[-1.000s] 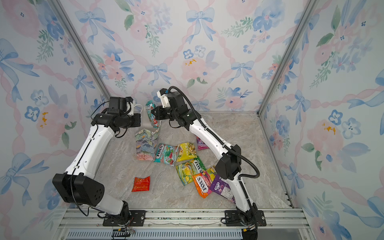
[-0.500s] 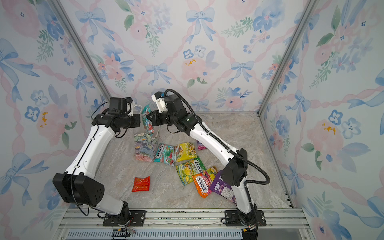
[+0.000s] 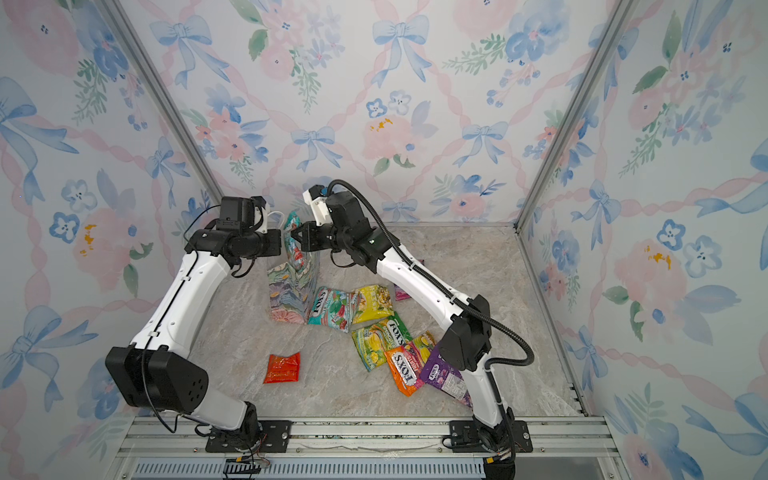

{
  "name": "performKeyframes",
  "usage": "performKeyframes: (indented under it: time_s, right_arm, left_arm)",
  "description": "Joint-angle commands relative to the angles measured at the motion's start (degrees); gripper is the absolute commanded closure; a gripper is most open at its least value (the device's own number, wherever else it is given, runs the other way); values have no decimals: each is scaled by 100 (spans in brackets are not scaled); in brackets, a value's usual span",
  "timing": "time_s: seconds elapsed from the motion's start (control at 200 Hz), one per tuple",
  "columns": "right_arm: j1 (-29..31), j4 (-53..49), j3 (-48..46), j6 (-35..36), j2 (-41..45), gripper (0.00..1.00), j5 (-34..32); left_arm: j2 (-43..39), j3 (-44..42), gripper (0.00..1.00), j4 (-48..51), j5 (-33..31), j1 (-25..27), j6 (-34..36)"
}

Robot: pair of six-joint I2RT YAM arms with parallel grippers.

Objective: Place the snacks into the paper bag
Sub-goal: 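Lower the teal packet into the bag and open the right gripper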

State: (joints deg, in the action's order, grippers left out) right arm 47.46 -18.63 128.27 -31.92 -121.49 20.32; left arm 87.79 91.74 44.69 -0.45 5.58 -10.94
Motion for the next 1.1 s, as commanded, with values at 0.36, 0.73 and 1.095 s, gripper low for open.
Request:
performKeyframes:
  time_s: [0.36, 0.73, 1.095]
  right_arm:
    - [48, 501, 1185, -932, -999, 100, 330]
    - [9, 247, 1436, -1044, -1281, 100, 382]
    - [-79, 19, 1378, -971, -1224, 81, 396]
  left_arm:
    - [-288, -203, 100, -115, 112, -101, 134]
    - [-428, -394, 100, -235, 387, -309, 136]
    - [-491, -521, 100, -289, 394, -387, 149]
